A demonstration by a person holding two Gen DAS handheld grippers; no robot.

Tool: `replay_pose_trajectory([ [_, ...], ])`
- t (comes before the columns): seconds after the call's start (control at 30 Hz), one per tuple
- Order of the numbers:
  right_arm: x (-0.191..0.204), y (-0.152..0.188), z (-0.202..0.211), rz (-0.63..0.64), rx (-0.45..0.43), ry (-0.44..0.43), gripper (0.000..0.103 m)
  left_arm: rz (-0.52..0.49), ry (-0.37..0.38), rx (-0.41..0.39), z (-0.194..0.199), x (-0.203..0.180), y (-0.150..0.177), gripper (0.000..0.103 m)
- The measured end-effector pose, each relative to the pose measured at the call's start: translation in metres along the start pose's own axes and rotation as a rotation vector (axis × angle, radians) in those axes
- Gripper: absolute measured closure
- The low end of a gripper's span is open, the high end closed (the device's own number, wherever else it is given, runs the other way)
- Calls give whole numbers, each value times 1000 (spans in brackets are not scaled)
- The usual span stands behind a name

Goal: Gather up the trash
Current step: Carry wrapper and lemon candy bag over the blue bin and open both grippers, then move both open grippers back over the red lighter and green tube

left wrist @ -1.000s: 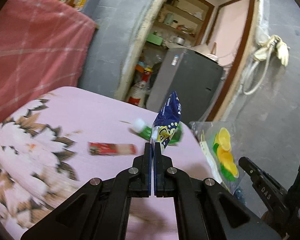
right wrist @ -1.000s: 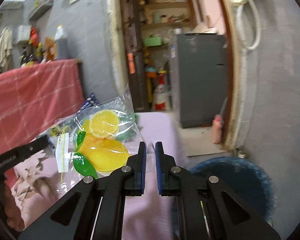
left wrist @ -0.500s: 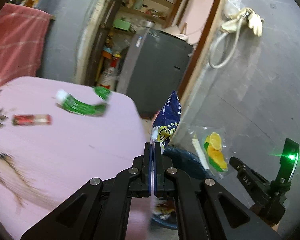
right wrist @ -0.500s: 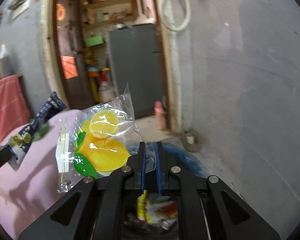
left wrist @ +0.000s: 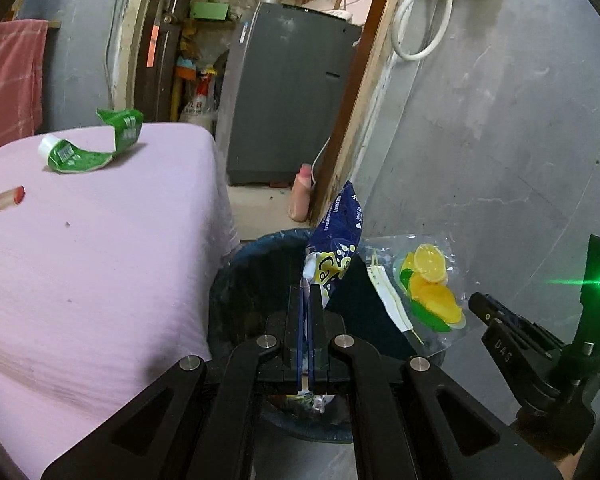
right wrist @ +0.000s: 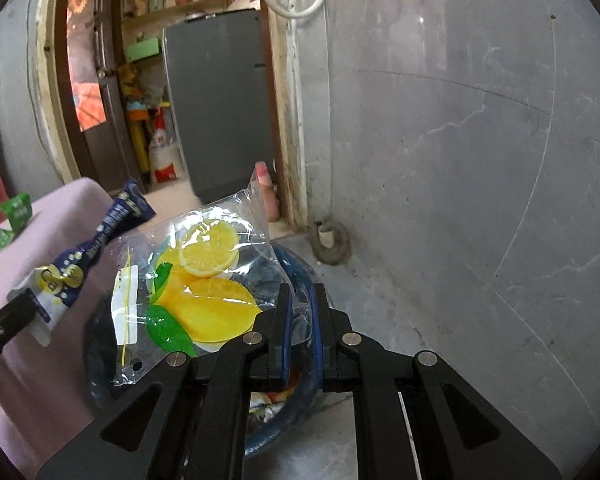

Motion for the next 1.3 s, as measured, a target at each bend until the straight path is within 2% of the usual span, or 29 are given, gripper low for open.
replay_pose_trajectory([
  [0.27,2,-1,-6,-22,20,-20,93,10,-13,35,-15,2,6,103],
  [0.43,5,1,-12,-31,30,-33,91,26,-6,46,-12,5,6,102],
  [0.5,6,1,-16,-33,42,-47,87,32,7,48,-10,2,6,98],
  [0.57,6,1,-17,-37,40,-53,85,38,23,46,-9,1,4,86],
  [0.73,11,-4,-10,-31,8,-85,80,15,59,-2,3,-4,-4,82],
  [0.83,15,-9,-1,-26,-27,-111,77,-1,66,-43,13,-5,-11,76],
  [0.9,18,-13,3,-20,-51,-123,73,-6,65,-66,19,-4,-17,76],
  [1.03,25,-23,19,-24,-115,-157,57,-22,51,-101,30,1,-29,75],
  [1.17,38,-37,40,-17,-204,-200,45,-11,44,-176,49,14,-42,53],
  [1.2,42,-40,45,-12,-225,-208,43,-10,34,-194,53,19,-46,52],
  [1.27,49,-47,54,-11,-265,-229,31,-17,23,-209,60,25,-52,50],
  [1.3,53,-49,59,-12,-284,-238,29,-22,12,-217,63,29,-54,49],
])
Point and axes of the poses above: each gripper's, at about its wrist camera, not at the fingertips, and z roughly against the way its jaws point, x to its left, y to its underside, the point moved 7 cm from there along -z, roughly the way its jaws point, and after that the axes turned 3 degrees about -x, right-handed, at the moved point
